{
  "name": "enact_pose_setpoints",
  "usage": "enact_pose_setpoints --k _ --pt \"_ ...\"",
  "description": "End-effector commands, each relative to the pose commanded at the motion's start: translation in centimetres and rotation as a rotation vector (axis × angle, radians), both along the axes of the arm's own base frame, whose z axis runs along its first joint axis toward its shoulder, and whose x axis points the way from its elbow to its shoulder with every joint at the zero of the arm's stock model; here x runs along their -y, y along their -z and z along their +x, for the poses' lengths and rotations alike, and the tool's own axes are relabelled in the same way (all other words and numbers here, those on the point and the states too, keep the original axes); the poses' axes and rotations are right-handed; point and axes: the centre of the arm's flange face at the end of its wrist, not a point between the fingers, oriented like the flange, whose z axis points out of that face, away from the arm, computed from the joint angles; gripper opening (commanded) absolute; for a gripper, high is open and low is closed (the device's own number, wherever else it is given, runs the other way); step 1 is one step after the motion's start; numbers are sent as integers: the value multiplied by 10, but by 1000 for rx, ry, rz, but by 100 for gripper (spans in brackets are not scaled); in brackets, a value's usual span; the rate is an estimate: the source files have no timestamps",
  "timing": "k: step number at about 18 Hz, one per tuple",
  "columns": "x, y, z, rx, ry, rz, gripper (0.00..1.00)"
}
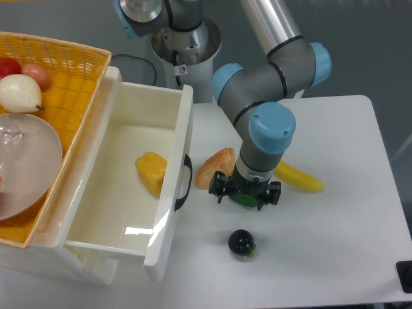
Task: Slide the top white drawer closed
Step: 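Lower the gripper and move it toward the open drawer's front panel, then push the drawer front with the gripper, sliding the drawer into the unit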
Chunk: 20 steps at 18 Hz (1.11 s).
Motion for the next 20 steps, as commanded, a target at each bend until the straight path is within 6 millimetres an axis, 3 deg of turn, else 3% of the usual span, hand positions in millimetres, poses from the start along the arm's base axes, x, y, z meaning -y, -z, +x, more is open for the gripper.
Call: enact_pose_setpoints --k 20 --pt "-20 0 29 3 52 -1 100"
